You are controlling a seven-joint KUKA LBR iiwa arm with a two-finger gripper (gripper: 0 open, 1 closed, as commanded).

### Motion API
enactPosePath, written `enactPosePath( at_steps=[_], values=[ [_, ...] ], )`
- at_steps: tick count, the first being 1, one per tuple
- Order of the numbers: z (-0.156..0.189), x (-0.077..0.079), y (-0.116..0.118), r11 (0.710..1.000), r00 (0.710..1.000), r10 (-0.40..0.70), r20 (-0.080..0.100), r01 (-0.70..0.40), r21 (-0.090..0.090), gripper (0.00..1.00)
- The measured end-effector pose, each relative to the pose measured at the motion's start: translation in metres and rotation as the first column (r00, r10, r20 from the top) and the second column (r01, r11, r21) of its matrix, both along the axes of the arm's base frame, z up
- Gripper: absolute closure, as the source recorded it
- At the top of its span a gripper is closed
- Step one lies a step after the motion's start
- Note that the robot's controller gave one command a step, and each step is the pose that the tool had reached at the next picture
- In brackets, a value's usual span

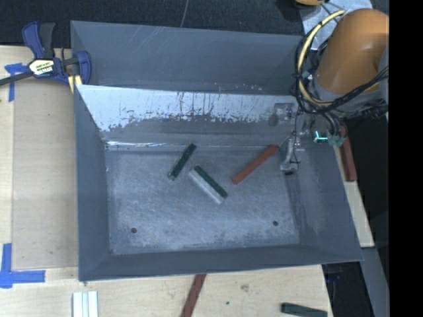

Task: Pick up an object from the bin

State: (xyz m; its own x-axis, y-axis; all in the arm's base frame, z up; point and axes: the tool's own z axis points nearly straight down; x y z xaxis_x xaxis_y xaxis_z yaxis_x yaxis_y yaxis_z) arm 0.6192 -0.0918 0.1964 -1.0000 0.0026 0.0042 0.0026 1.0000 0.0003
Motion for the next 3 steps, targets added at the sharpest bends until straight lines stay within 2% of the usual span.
enactPosePath(
  at_steps=[1, 2, 3],
  values=[
    [0.005, 0.002, 0.0, 1.0, 1.0, 0.002, 0.008, -0.002, -0.001, 0.0],
    [-0.038, -0.005, 0.013, 0.996, 0.996, 0.092, 0.012, -0.092, -0.002, 0.0],
    [-0.126, -0.012, 0.025, 0.934, 0.934, 0.357, 0.009, -0.357, -0.001, 1.0]
  ],
)
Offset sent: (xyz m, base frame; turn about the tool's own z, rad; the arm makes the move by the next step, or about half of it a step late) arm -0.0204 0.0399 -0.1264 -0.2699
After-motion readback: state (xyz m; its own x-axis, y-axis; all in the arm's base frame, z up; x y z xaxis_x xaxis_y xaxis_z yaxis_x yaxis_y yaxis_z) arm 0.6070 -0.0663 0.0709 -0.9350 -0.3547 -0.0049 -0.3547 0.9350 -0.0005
